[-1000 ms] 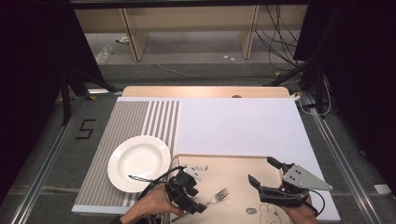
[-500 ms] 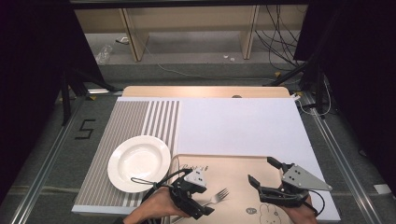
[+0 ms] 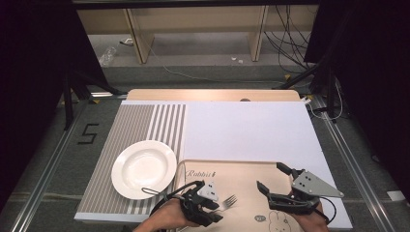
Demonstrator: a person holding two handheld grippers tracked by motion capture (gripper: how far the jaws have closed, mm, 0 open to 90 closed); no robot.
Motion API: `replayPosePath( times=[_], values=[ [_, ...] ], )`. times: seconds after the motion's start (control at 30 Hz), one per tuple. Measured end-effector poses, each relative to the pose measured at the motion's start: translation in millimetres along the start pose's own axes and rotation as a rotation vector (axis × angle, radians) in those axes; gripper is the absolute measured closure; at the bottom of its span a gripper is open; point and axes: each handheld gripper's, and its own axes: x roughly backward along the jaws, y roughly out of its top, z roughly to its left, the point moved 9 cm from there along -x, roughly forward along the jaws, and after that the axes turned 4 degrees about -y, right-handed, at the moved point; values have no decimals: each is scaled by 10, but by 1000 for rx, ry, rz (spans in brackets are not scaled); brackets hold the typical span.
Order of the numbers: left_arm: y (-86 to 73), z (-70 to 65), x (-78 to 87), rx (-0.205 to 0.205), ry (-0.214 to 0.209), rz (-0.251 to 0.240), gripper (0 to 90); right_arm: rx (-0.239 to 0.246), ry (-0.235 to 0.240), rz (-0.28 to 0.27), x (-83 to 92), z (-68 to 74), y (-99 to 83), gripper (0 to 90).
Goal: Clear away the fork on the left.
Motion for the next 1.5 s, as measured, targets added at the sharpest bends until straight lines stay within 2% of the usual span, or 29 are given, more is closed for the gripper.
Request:
replayPosePath(
  times=[0.3, 0.43, 0.63, 0.97, 1.1, 1.5],
  values=[
    [-48, 21, -73, -1, 40, 36, 801, -2, 0, 1, 0, 0, 0, 160],
    [-47, 35, -78, -9, 50, 25, 861, -2, 0, -3, 0, 1, 4, 160],
    [-66, 27, -115, -12, 58, 36, 892, -4, 2, 0, -1, 2, 1, 160],
    [-97, 62, -145, -19, 80, 53, 896, -7, 2, -4, -3, 1, 4, 160],
    [-110, 109, -125, -18, 103, 64, 895, -8, 1, -6, 1, 0, 8, 160],
    [-139, 280, -52, 27, 155, 59, 895, -8, 5, -5, 3, 4, 8, 160]
  ],
)
